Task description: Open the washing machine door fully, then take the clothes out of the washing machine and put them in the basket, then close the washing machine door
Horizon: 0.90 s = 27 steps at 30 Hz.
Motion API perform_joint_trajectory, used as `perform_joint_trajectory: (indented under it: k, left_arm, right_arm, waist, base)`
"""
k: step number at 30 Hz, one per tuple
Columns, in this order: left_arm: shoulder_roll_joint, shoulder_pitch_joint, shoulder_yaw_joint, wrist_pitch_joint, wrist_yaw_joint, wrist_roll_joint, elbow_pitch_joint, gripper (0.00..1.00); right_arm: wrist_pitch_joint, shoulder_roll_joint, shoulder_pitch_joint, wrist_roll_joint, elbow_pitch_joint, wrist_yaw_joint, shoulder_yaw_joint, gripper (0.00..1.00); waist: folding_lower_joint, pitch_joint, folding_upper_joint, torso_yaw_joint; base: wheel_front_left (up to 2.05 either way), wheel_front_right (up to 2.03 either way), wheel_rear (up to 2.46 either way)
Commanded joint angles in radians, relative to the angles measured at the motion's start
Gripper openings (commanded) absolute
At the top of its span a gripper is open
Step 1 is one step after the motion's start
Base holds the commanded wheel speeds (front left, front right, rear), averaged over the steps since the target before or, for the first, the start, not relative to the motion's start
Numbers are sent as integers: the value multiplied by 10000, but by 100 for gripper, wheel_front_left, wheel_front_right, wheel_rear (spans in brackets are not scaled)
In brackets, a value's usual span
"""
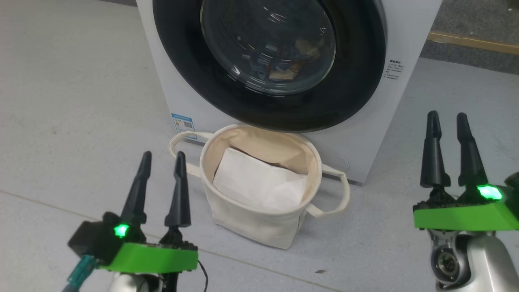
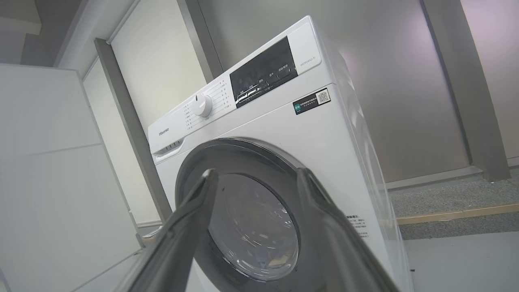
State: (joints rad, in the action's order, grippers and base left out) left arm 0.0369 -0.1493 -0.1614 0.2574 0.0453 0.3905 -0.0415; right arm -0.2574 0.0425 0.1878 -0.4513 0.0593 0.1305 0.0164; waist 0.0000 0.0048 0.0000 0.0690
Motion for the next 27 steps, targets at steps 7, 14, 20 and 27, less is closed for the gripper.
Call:
perform_joint_trajectory:
  k: [7,14,20,27]
  left_arm:
    - [133,-953,-219,44,-377,-809,970,100]
    - [133,-1166,-553,44,-466,-1275,2030,100]
    - [133,-1316,-747,44,-552,-1432,2723,100]
    - [133,-1399,-952,44,-652,-1404,3456,100]
  right_arm:
    - [-44,79,493,780,-1087,2,-351,100]
    - [-44,78,793,1249,-2327,2,-556,100]
    - [-44,78,867,1483,-2579,2,-702,100]
    - [-44,78,725,1651,-2865,2,-756,100]
  waist:
    - [0,111,0,-50]
    - [0,252,0,-103]
    - [0,332,0,-109]
    - [0,369,0,-60]
  base:
    - [0,0,0]
    - [0,0,0]
    - [0,0,0]
    - [0,0,0]
